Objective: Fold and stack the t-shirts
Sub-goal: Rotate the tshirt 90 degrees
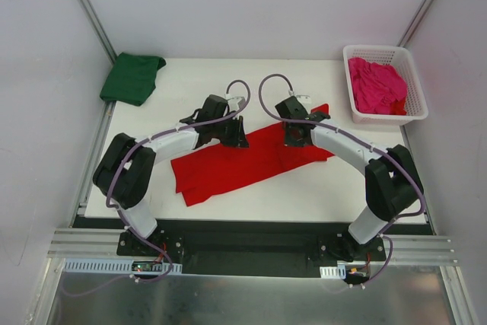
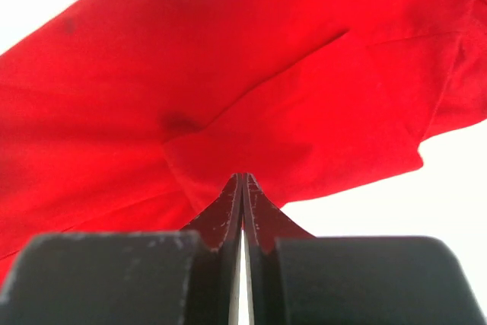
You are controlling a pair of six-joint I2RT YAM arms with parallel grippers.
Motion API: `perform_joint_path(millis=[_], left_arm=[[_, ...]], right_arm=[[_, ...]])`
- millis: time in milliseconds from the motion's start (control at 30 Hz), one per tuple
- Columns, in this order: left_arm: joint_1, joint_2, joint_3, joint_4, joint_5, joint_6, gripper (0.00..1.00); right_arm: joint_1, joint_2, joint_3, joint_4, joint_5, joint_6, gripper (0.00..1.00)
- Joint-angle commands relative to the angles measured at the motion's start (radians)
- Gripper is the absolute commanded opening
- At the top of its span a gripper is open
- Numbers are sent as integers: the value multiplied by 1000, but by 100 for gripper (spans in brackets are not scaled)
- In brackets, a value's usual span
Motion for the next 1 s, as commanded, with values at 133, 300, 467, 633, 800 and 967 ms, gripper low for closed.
perform_joint_path(millis=[133,300,467,633,800,967], left_arm=[[-5,-133,-23,-122,-61,61,0],[0,-184,-59,-193,-166,77,0],[3,-123,-29,-268,-195,76,0],[3,-83,-13,-334,-229,74,0],[3,-74,-23,-388,-265,71,0],[1,-57,-33,-441,-279,67,0]], right_arm=[[-54,68,-3,51,-7,-17,2],[-66,132,0,91,-46,-14,2],[-84,168,8,108,-89,-14,2],[-103,182,11,111,-129,-12,2],[-115,201,16,115,-168,-15,2],[-126,234,48,112,-212,-22,2]])
